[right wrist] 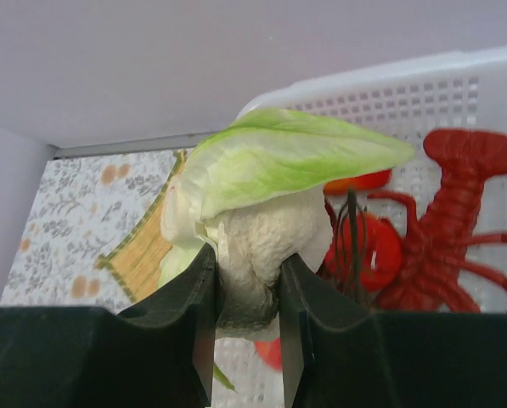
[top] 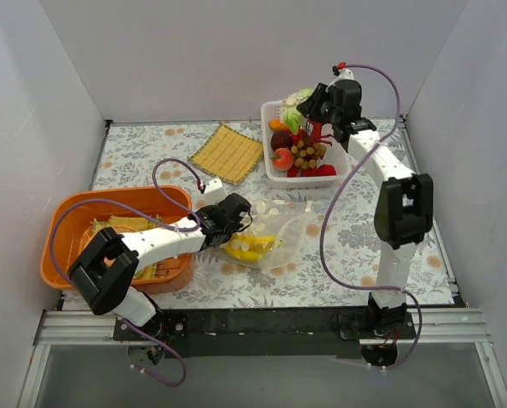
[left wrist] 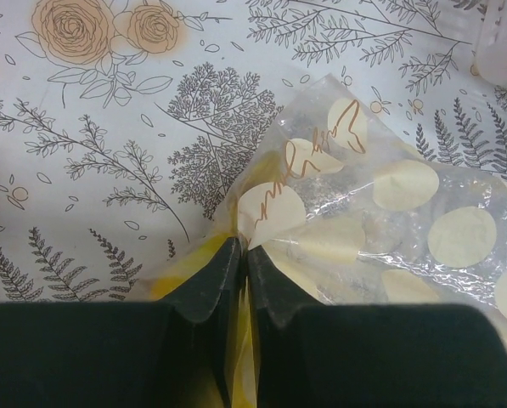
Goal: Open the zip-top bag and remove the fake food
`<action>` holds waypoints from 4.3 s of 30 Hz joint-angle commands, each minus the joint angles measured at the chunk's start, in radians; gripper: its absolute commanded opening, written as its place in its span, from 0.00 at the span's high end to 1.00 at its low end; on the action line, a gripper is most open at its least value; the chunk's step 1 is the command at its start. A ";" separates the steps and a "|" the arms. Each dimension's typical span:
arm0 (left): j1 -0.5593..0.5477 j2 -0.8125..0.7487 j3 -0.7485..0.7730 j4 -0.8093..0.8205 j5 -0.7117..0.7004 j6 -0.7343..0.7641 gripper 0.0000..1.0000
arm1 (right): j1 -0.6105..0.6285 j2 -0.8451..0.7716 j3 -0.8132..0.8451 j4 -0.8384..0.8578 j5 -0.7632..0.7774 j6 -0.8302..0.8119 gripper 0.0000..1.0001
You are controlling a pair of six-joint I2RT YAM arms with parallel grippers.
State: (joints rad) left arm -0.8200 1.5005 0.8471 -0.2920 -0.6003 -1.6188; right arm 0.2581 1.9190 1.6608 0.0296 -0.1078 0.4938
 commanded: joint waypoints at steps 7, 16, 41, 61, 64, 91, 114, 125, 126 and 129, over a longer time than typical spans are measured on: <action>0.004 -0.036 0.030 -0.006 0.033 0.063 1.00 | -0.010 0.316 0.410 -0.020 -0.013 -0.054 0.58; 0.004 -0.057 0.038 -0.007 0.028 0.073 0.81 | -0.017 0.258 0.543 -0.207 -0.102 -0.073 0.21; 0.002 -0.177 0.023 -0.111 0.120 -0.001 0.67 | 0.062 -1.143 -1.146 -0.057 -0.265 0.173 0.81; -0.031 -0.089 0.175 -0.220 0.084 0.045 0.45 | 0.217 -0.977 -1.320 0.225 -0.213 0.269 0.89; -0.031 -0.072 0.176 -0.222 0.053 0.030 0.47 | 0.233 -0.951 -1.349 0.294 -0.221 0.295 0.89; -0.030 -0.147 0.000 -0.088 0.044 0.005 0.43 | 0.277 -0.772 -1.397 0.411 -0.152 0.285 0.49; -0.028 -0.250 -0.068 -0.202 0.151 0.013 0.57 | 0.155 -0.765 -1.434 0.400 -0.196 0.284 0.73; -0.028 -0.200 -0.069 -0.136 0.191 0.057 0.67 | 0.156 -0.747 -1.391 0.406 -0.230 0.278 0.73; -0.028 -0.194 -0.068 -0.128 0.200 0.060 0.69 | 0.156 -0.744 -1.389 0.409 -0.231 0.278 0.72; -0.030 -0.191 -0.071 -0.118 0.201 0.066 0.80 | 0.156 -0.735 -1.382 0.420 -0.242 0.279 0.72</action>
State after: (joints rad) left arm -0.8501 1.3083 0.7784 -0.4393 -0.4110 -1.5795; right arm 0.4179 1.1732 0.2371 0.4007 -0.3237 0.7837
